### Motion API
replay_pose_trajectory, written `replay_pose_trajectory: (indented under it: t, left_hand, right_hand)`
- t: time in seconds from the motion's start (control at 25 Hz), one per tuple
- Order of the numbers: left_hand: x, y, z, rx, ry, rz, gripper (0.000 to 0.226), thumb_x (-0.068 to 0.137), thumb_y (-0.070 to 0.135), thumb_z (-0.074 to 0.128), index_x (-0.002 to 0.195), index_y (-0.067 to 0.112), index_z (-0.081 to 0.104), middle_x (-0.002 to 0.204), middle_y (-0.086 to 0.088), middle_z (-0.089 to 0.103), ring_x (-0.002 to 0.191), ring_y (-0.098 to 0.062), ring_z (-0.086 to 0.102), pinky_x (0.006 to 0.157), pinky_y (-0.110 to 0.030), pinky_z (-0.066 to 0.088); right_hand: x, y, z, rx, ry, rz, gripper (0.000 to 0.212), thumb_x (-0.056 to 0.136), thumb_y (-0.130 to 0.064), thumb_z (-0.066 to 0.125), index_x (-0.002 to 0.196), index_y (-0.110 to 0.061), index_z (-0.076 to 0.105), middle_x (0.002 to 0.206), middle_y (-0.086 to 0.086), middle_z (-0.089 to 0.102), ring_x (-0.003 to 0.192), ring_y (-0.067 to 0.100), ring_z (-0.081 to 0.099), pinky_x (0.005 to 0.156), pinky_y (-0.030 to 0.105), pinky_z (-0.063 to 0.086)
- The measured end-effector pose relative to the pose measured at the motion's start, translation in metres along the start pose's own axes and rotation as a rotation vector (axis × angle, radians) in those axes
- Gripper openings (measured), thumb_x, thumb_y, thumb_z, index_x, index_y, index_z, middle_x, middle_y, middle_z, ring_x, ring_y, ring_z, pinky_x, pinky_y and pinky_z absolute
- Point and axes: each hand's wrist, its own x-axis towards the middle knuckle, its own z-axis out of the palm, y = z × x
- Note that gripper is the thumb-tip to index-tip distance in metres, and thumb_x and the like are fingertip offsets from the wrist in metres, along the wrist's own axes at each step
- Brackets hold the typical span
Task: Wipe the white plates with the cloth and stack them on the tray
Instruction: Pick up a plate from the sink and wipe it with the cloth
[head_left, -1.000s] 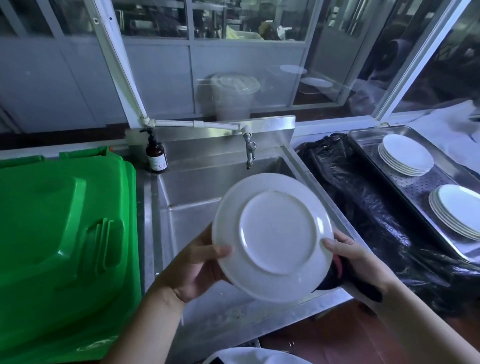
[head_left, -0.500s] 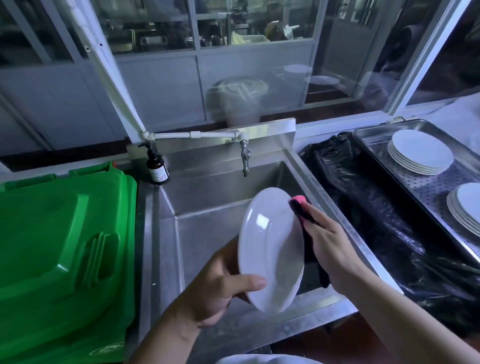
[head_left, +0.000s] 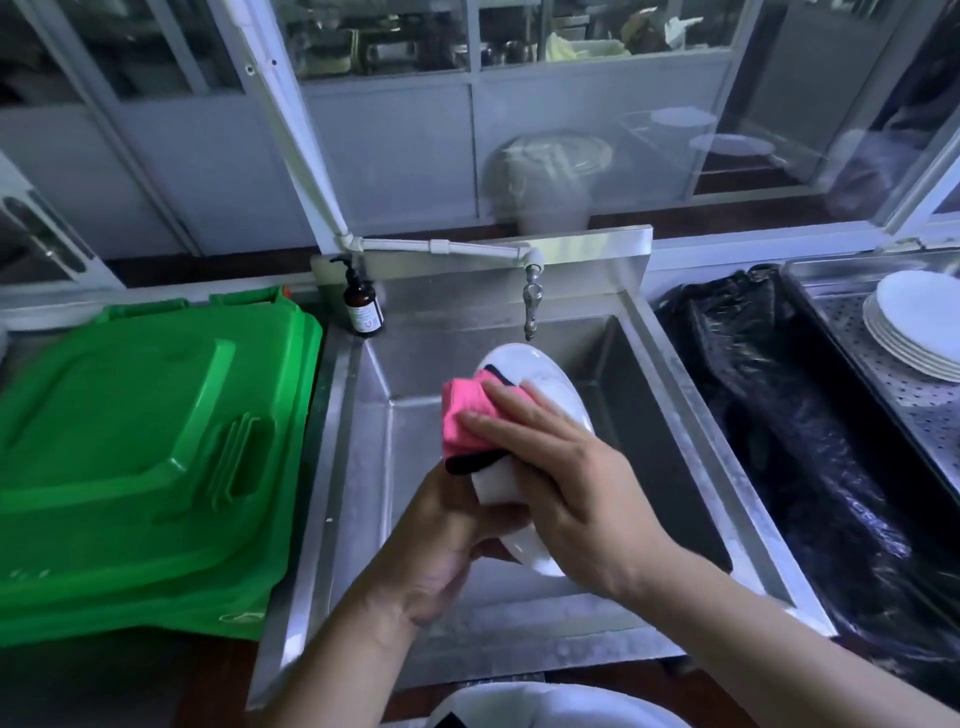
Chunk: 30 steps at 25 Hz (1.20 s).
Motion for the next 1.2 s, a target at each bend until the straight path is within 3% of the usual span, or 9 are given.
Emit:
replay_pose_trajectory:
  t: [0.12, 0.24, 0.44, 0.72, 0.84, 0.96, 1.04, 1.12, 1.2]
  left_hand:
    - [-0.01, -0.005, 0.003, -0.252, 0.005, -0.009, 0.052, 0.07, 0.019, 0.083, 0.121, 0.017, 0.072, 0.119, -0.016, 0.072, 0.105, -0.031, 0.07, 0.072, -0.044, 0.061]
    - [-0.016, -0.004, 0.006, -0.408, 0.042, -0.031, 0.078, 0.066, 0.049, 0.09, 0.128, 0.009, 0.067, 0.127, -0.023, 0.067, 0.11, -0.034, 0.069, 0.076, -0.041, 0.06]
    - [-0.021, -0.005, 0.015, -0.552, 0.011, -0.077, 0.085, 0.08, 0.04, 0.082, 0.143, -0.005, 0.047, 0.136, -0.032, 0.057, 0.12, -0.042, 0.062, 0.088, -0.043, 0.057]
    - [-0.02, -0.002, 0.028, -0.412, 0.043, 0.053, 0.075, 0.077, 0.031, 0.084, 0.143, 0.013, 0.054, 0.13, -0.021, 0.064, 0.118, -0.035, 0.062, 0.095, -0.045, 0.055]
    - [-0.025, 0.011, 0.023, -0.277, 0.121, 0.133, 0.079, 0.064, 0.036, 0.092, 0.136, 0.024, 0.062, 0.123, -0.013, 0.067, 0.114, -0.029, 0.065, 0.091, -0.04, 0.057]
    - [-0.032, 0.021, 0.021, -0.235, 0.217, 0.162, 0.081, 0.055, 0.035, 0.097, 0.13, 0.027, 0.068, 0.124, -0.01, 0.07, 0.115, -0.027, 0.067, 0.086, -0.038, 0.059]
    - [-0.036, 0.02, 0.031, -0.217, 0.278, 0.165, 0.08, 0.051, 0.033, 0.099, 0.126, 0.027, 0.071, 0.124, -0.009, 0.071, 0.114, -0.025, 0.068, 0.083, -0.036, 0.06]
    - [-0.037, 0.017, 0.051, -0.182, 0.3, 0.165, 0.077, 0.048, 0.032, 0.1, 0.12, 0.026, 0.075, 0.123, -0.009, 0.072, 0.112, -0.024, 0.069, 0.082, -0.034, 0.059]
    - [-0.04, 0.015, 0.075, -0.129, 0.296, 0.166, 0.074, 0.046, 0.031, 0.101, 0.115, 0.023, 0.077, 0.122, -0.011, 0.073, 0.111, -0.025, 0.07, 0.082, -0.033, 0.059]
  right_hand:
    - [-0.017, 0.012, -0.001, -0.043, -0.093, -0.152, 0.054, 0.092, -0.003, 0.048, 0.138, -0.028, 0.06, 0.157, -0.014, 0.039, 0.15, 0.015, 0.026, 0.121, 0.04, 0.027]
    - [-0.03, 0.016, -0.007, -0.152, -0.169, -0.322, 0.053, 0.089, 0.0, 0.053, 0.135, -0.025, 0.062, 0.156, -0.013, 0.041, 0.151, 0.02, 0.025, 0.121, 0.046, 0.023]
    - [-0.04, 0.027, -0.029, -0.279, -0.204, -0.526, 0.042, 0.094, -0.003, 0.055, 0.13, -0.023, 0.067, 0.152, -0.008, 0.047, 0.149, 0.023, 0.03, 0.116, 0.054, 0.03]
    - [-0.067, 0.052, -0.058, -0.353, -0.135, -0.704, 0.035, 0.105, -0.011, 0.044, 0.119, -0.023, 0.074, 0.145, -0.008, 0.055, 0.145, 0.027, 0.039, 0.114, 0.059, 0.032]
    - [-0.09, 0.082, -0.057, -0.264, 0.006, -0.567, 0.041, 0.104, -0.005, 0.039, 0.115, -0.02, 0.075, 0.14, -0.004, 0.06, 0.138, 0.028, 0.048, 0.111, 0.052, 0.041]
    - [-0.097, 0.09, -0.045, 0.267, 0.244, -0.015, 0.054, 0.095, 0.008, 0.048, 0.118, -0.035, 0.071, 0.124, -0.011, 0.07, 0.102, 0.009, 0.068, 0.084, 0.032, 0.054]
    - [-0.088, 0.079, -0.051, 0.462, 0.373, 0.136, 0.056, 0.094, 0.01, 0.052, 0.124, -0.035, 0.066, 0.107, -0.015, 0.074, 0.085, 0.002, 0.069, 0.075, 0.023, 0.053]
    - [-0.068, 0.06, -0.064, 0.419, 0.389, 0.026, 0.051, 0.093, 0.004, 0.05, 0.134, -0.024, 0.061, 0.124, -0.012, 0.069, 0.11, 0.008, 0.067, 0.091, 0.028, 0.052]
    - [-0.043, 0.042, -0.07, 0.262, 0.367, -0.092, 0.06, 0.089, 0.002, 0.041, 0.142, -0.023, 0.055, 0.146, -0.009, 0.053, 0.139, 0.014, 0.046, 0.11, 0.04, 0.041]
